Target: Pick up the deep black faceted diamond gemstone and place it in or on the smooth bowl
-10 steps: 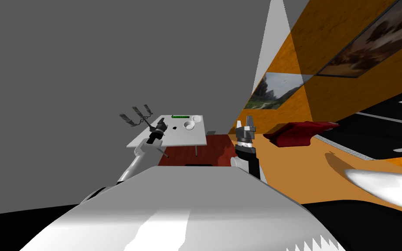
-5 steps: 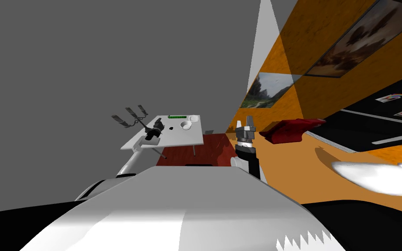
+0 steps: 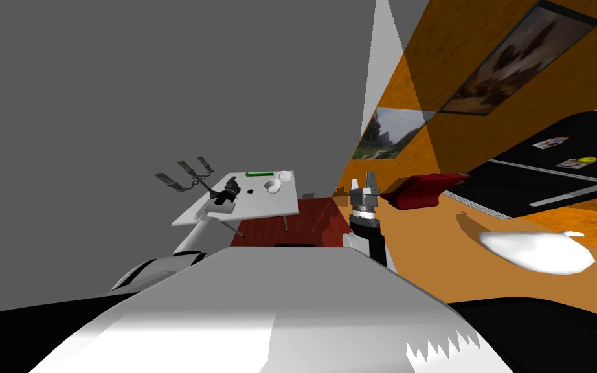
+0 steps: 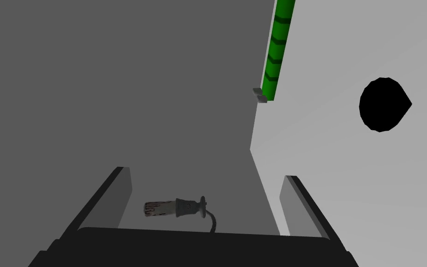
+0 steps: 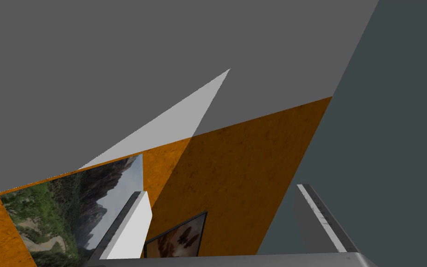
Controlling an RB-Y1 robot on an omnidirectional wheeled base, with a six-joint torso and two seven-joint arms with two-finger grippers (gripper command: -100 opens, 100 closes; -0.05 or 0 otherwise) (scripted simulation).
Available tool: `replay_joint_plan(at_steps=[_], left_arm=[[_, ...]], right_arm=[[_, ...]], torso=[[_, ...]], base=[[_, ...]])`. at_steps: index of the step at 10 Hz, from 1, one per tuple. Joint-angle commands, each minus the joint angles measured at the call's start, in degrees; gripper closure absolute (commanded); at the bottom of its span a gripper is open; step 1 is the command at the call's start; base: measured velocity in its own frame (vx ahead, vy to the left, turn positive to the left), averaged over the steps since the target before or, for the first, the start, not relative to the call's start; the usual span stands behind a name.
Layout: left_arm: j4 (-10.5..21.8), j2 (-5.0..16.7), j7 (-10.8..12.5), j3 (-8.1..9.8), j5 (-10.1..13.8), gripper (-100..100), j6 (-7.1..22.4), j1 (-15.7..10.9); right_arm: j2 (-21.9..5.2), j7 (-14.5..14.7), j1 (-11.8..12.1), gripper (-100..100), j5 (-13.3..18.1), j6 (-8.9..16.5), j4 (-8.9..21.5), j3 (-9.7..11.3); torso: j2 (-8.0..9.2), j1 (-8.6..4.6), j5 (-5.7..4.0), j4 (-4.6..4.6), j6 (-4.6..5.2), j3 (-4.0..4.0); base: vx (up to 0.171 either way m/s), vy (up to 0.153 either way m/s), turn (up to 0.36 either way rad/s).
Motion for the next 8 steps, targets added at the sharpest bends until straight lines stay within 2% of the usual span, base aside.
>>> replay_joint_plan(at_steps=[1,2,3,4,5,6,7,8], left_arm=[[2.86,0.85,0.69,0.09,0.07,-100,0.81,-1.25],[6.17,1.86,1.61,0.44,-0.11,-100,2.63,-3.02],[6.66,1.86,1.61,0.44,-0.11,-100,2.63,-3.02],[9.63,2.76,2.47,0.74,-0.29,-100,4.44,-4.69],[9.96,2.76,2.47,0.74,-0.29,-100,4.44,-4.69],[12.09,3.56,3.27,0.99,-0.47,-100,6.26,-6.26],[13.18,3.56,3.27,0.99,-0.47,-100,6.26,-6.26],[15.82,4.25,4.03,1.18,-0.65,-100,8.06,-7.72]], right_arm=[[0.00,0.00,0.00,0,0.00,0.00,0.00,0.00],[0.00,0.00,0.00,0,0.00,0.00,0.00,0.00],[0.00,0.00,0.00,0,0.00,0.00,0.00,0.00],[0.00,0.00,0.01,0,0.00,0.00,0.00,0.00],[0.00,0.00,0.00,0,0.00,0.00,0.00,0.00],[0.00,0.00,0.01,0,0.00,0.00,0.00,-0.01],[0.00,0.00,0.00,0,0.00,0.00,0.00,0.00],[0.00,0.00,0.01,0,0.00,0.00,0.00,-0.01]], torso=[[0.00,0.00,0.00,0.00,0.00,0.00],[-0.01,0.04,0.01,-0.01,-0.03,0.00],[-0.01,0.03,0.01,0.00,0.00,0.00],[-0.01,0.06,0.02,-0.01,-0.03,0.00],[0.00,0.06,0.02,0.00,0.00,0.00],[-0.01,0.09,0.02,0.00,-0.04,0.00],[-0.02,0.09,0.02,0.00,0.00,-0.01],[-0.02,0.12,0.03,-0.01,-0.04,-0.01]], base=[[-0.015,-0.028,-0.071],[-0.012,-0.029,-0.149],[-0.011,-0.019,-0.057],[-0.014,-0.020,-0.127],[-0.010,-0.011,-0.074],[-0.009,-0.012,-0.140],[-0.007,-0.005,-0.081],[-0.008,-0.003,-0.161]])
